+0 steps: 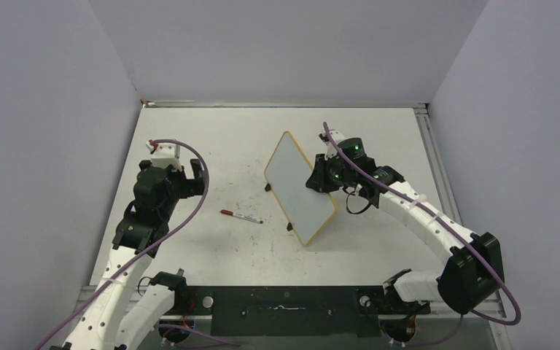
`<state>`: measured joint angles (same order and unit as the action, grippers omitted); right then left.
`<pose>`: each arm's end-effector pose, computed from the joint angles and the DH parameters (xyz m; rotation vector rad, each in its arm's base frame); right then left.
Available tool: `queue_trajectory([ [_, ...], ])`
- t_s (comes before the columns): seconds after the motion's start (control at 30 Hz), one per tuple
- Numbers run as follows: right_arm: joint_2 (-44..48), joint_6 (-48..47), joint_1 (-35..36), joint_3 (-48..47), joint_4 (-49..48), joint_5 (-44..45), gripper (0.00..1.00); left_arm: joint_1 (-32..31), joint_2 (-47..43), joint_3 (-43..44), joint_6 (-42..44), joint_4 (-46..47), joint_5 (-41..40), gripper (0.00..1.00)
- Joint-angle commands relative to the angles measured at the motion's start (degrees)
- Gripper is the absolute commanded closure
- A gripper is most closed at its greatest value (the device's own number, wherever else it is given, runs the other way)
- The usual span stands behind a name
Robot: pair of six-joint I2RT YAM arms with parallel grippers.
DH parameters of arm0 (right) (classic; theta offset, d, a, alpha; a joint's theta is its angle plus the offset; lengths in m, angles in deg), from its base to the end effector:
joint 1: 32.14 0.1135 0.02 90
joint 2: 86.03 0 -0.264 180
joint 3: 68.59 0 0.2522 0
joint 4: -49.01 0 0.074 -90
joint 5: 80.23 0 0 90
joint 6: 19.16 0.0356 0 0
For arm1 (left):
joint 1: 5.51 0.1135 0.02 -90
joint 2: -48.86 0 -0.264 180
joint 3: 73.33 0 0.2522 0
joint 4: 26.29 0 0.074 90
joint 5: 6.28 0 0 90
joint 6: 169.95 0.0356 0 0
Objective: Write a sentence on the whiteboard
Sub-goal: Move the whiteboard to the center of the board.
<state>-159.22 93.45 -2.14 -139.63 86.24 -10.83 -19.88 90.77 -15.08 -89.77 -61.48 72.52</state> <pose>0.2350 0.1502 0.2887 -0.3537 2.3367 0.8771 0.1651 -0.0352 0.3256 -0.0574 1.8937 -0.1021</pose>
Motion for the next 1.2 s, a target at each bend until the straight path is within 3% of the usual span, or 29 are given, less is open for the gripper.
queue_trajectory([
  [0.0, -6.8, -4.3, 3.9, -3.9, 6.4, -6.9, 0.95, 0.5, 0.1, 0.2, 0.2, 1.6, 3.2, 0.04],
  [0.43, -14.3, -10.8, 8.2, -11.1, 7.7, -11.4, 0.91, 0.5, 1.6, -0.5, -0.2, 3.7, 13.3, 0.04],
  [0.53, -13.8, -10.8, 8.2, -11.8, 6.8, -9.8, 0.68, 0.6, 2.5, -0.7, -0.7, 4.2, 16.4, 0.04],
  [0.67, -10.9, -9.8, 7.7, -12.2, 5.2, -7.1, 0.27, 0.6, 3.6, -0.8, -1.0, 4.8, 18.8, 0.04],
  [0.77, -7.2, -8.5, 6.7, -11.8, 3.8, -4.3, 0.10, 0.6, 4.0, -1.0, -0.9, 5.3, 20.3, 0.04],
  [0.87, -3.5, -7.0, 4.7, -10.5, 3.2, -2.0, 0.01, 0.5, 4.3, -1.5, -0.9, 6.0, 22.1, 0.04],
  [1.03, 4.2, -4.6, -1.2, -5.9, 2.0, -2.2, 0.07, 0.4, 6.0, -1.9, -0.8, 6.5, 24.2, 0.04],
  [1.17, 11.3, -4.2, -1.5, -1.0, 1.6, -1.9, 0.07, 0.1, 8.2, -2.1, -1.4, 7.2, 25.4, 0.04],
])
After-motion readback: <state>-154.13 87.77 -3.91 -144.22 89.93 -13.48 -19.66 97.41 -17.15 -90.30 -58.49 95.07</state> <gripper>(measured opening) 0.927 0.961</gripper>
